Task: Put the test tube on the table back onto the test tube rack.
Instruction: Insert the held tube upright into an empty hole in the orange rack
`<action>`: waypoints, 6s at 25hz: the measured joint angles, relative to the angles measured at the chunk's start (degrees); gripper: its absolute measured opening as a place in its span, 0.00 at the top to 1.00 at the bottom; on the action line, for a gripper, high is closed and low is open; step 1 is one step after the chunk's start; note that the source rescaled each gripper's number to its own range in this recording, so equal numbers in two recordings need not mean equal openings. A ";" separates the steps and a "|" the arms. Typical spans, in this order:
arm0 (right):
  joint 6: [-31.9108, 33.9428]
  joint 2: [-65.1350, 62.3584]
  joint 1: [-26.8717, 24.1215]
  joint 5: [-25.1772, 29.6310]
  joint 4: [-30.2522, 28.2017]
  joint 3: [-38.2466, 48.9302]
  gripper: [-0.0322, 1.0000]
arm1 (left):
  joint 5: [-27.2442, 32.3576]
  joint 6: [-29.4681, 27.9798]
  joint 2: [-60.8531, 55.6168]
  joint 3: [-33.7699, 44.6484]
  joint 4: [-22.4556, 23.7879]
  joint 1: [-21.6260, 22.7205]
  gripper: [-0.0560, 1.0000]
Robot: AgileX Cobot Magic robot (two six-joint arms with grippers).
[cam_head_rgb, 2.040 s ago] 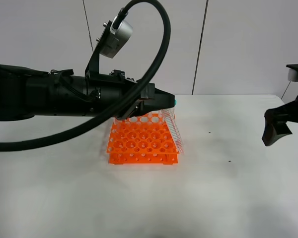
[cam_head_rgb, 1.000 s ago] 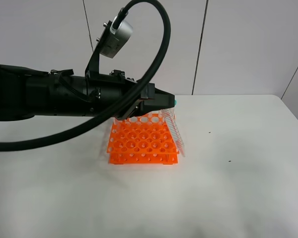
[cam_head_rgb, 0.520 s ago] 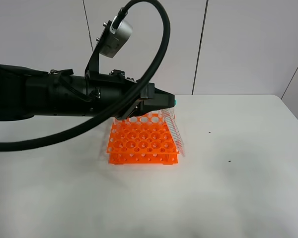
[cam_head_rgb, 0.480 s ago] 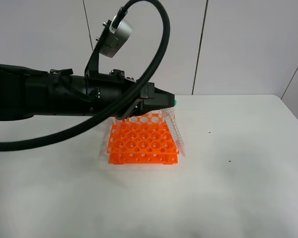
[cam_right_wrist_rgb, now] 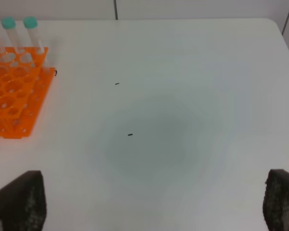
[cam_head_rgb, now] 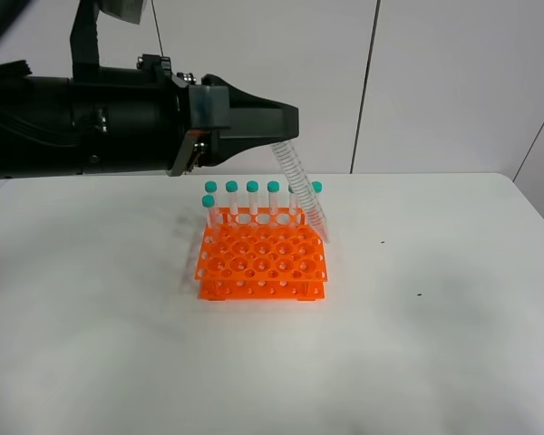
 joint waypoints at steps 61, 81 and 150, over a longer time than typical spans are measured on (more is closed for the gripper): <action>0.00 -0.07 0.00 0.00 0.00 0.00 0.00 | -46.48 -64.19 33.24 -7.01 88.93 6.19 0.95; 0.00 -0.07 0.00 0.00 0.00 0.00 0.00 | -51.15 -66.23 37.64 -7.01 88.93 6.19 0.95; 0.17 -0.07 0.00 0.00 0.00 0.00 0.00 | -54.08 -71.40 43.60 -6.78 88.71 6.19 0.95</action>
